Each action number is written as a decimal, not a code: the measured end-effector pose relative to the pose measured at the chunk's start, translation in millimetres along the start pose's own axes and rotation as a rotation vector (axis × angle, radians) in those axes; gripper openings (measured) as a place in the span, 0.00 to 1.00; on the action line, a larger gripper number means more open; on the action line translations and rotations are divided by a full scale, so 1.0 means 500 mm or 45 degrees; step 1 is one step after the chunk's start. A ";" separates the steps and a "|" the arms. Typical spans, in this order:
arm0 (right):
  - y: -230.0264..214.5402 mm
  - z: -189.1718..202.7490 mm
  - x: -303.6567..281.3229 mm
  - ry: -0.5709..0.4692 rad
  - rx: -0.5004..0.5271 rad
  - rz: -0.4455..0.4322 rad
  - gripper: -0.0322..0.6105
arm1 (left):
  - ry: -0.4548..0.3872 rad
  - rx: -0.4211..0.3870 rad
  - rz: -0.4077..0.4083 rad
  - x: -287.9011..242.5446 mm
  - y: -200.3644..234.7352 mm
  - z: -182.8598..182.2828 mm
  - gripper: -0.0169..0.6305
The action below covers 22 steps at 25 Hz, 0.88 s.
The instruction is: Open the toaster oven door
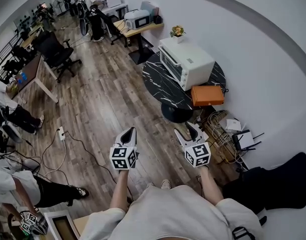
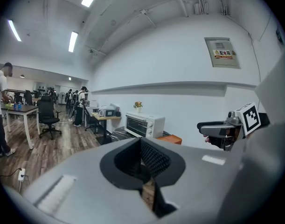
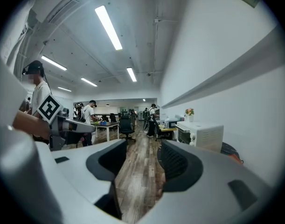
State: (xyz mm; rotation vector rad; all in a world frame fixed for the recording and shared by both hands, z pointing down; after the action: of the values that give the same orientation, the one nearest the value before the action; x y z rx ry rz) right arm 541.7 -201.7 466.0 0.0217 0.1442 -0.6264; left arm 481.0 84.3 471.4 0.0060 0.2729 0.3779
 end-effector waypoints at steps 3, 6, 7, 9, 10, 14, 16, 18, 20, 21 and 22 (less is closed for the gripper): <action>-0.017 0.002 0.004 -0.001 0.007 -0.003 0.36 | 0.003 -0.005 -0.013 -0.004 -0.012 0.003 0.04; -0.035 0.006 0.005 0.000 0.012 -0.002 0.36 | 0.002 -0.007 -0.029 -0.011 -0.019 0.008 0.04; -0.041 0.008 0.004 0.003 0.014 0.001 0.36 | 0.001 -0.004 -0.035 -0.014 -0.020 0.009 0.04; -0.051 0.010 0.001 0.006 0.015 0.006 0.36 | 0.000 0.001 -0.045 -0.021 -0.019 0.010 0.04; -0.055 0.010 -0.002 0.005 0.014 0.007 0.36 | -0.002 0.001 -0.049 -0.025 -0.019 0.009 0.04; -0.078 0.010 -0.024 0.000 0.015 0.011 0.36 | -0.008 0.003 -0.054 -0.049 -0.013 0.003 0.04; -0.089 0.009 -0.039 -0.001 0.016 0.012 0.36 | -0.010 0.006 -0.060 -0.063 -0.006 0.002 0.04; -0.098 0.008 -0.055 -0.001 0.020 0.012 0.36 | -0.011 0.009 -0.061 -0.080 0.003 0.001 0.04; -0.111 0.007 -0.075 -0.001 0.026 0.016 0.36 | -0.013 0.012 -0.060 -0.104 0.013 -0.002 0.04; -0.119 0.006 -0.087 0.000 0.029 0.018 0.36 | -0.015 0.013 -0.059 -0.118 0.019 -0.005 0.04; -0.128 0.005 -0.100 0.001 0.031 0.022 0.36 | -0.016 0.015 -0.056 -0.133 0.025 -0.007 0.04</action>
State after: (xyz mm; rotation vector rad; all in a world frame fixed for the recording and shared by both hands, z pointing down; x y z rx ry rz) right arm 464.5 -224.5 476.8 0.0471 0.1371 -0.6110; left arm 415.9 71.4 486.0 0.0138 0.2626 0.3326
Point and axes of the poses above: the fingertips, and each gripper's own axes: x backward along the fingers, y to its left, z out of its underside, the point moved 9 cm from there along x, backward along the fingers, and after that the axes turned 14 degrees about -z, right-handed, at the moved point
